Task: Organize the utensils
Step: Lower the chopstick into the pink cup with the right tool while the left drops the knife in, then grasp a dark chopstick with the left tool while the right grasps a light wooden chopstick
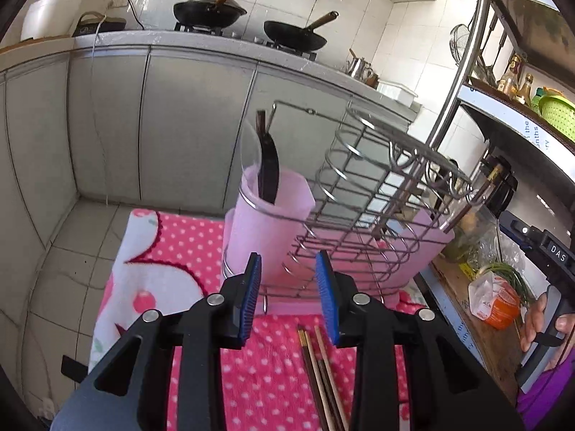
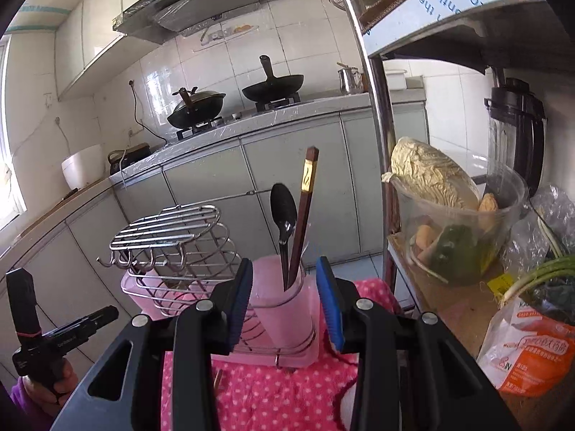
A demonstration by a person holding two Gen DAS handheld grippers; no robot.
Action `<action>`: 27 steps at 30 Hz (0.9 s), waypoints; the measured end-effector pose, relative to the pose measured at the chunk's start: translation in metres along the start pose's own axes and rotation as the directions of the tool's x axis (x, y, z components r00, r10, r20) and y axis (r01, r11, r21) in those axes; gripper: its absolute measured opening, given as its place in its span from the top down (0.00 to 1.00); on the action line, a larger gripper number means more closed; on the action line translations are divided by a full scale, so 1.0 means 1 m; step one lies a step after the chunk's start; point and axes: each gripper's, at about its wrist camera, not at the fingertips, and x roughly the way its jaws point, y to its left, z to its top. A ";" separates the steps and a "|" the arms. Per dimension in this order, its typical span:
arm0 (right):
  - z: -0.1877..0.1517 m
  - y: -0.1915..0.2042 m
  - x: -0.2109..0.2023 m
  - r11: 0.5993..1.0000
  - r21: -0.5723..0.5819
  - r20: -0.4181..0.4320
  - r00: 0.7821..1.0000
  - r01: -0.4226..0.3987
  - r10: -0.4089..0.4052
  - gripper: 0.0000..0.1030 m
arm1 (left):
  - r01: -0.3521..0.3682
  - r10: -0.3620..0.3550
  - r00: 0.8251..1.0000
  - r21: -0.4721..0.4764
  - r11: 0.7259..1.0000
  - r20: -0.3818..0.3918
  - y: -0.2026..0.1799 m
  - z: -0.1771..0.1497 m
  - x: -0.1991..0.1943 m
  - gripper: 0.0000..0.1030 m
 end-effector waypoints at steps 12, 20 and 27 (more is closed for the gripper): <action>-0.069 0.003 0.025 0.974 0.169 -0.275 0.942 -0.152 0.194 0.69 | 0.052 -0.073 0.926 -0.065 0.996 -0.372 -0.010 -0.054 0.048 0.81; -0.130 0.025 0.079 0.930 0.308 -0.501 0.796 -0.203 0.340 0.74 | 0.017 -0.074 0.849 -0.112 0.994 -0.523 -0.009 -0.087 0.083 0.86; -0.157 0.038 0.112 0.910 0.368 -0.573 0.724 -0.192 0.384 0.74 | 0.018 -0.084 0.860 -0.136 0.991 -0.503 -0.002 -0.083 0.079 0.86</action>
